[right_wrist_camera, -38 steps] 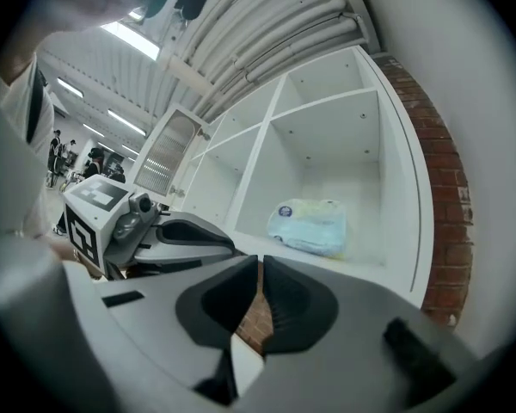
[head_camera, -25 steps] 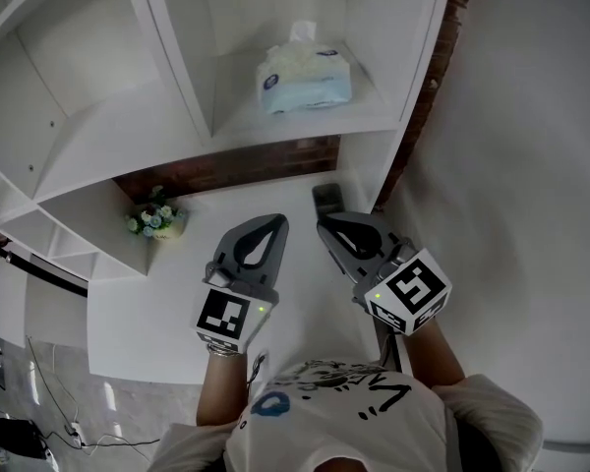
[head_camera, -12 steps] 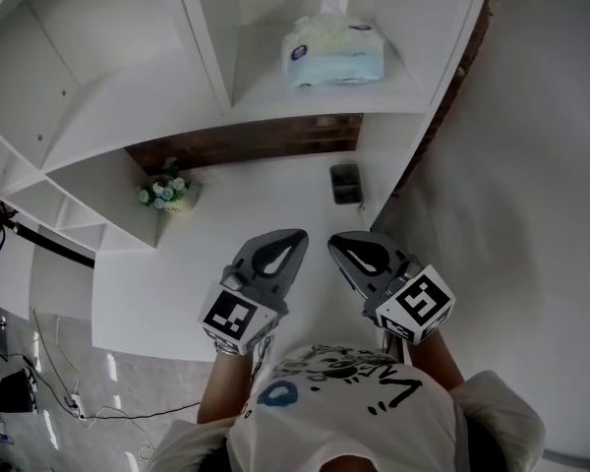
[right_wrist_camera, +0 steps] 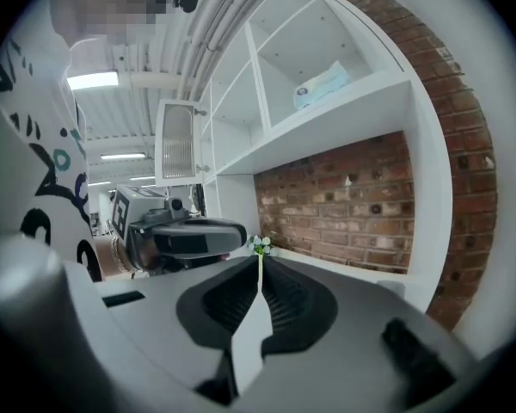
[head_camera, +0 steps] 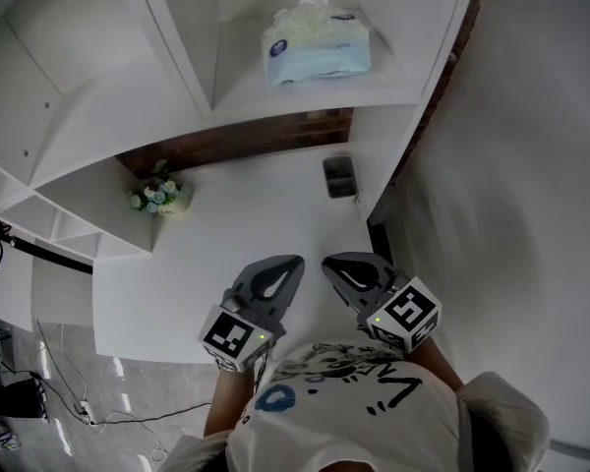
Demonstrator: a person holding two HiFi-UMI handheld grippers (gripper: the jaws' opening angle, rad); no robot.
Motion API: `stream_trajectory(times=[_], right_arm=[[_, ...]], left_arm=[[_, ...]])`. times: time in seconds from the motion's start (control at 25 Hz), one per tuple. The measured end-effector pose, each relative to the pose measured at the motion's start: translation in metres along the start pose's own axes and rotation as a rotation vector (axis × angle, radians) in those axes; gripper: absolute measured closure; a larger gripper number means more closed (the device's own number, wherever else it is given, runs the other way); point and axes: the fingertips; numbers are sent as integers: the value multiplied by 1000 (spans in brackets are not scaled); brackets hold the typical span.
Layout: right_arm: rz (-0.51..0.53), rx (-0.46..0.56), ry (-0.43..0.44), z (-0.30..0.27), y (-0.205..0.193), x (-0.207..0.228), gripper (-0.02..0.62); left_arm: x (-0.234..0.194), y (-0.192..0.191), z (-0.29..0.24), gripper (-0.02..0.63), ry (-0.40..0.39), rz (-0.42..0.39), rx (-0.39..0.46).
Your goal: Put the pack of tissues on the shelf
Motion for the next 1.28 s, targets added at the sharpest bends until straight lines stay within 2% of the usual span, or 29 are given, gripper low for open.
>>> stream_trajectory(times=[0.32,0.8,1.28], right_arm=[[-24,-50,17,-3,-14,-8,568],[-47,-80,16,0,-29,-11,569],[-32,-89,2,3,-27,-7,569]], left_arm=[[9,-20,5,591,-24,53,-34],[15,-23,3,591,-30,36,-62],[15,-30,-2,591,-19,15,-112]])
Point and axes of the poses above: the fingertips, and each gripper's own axes: z backward along the fingers, x to its right, y out of its top, and after that the axes turned 1 degree about -z, right-handed
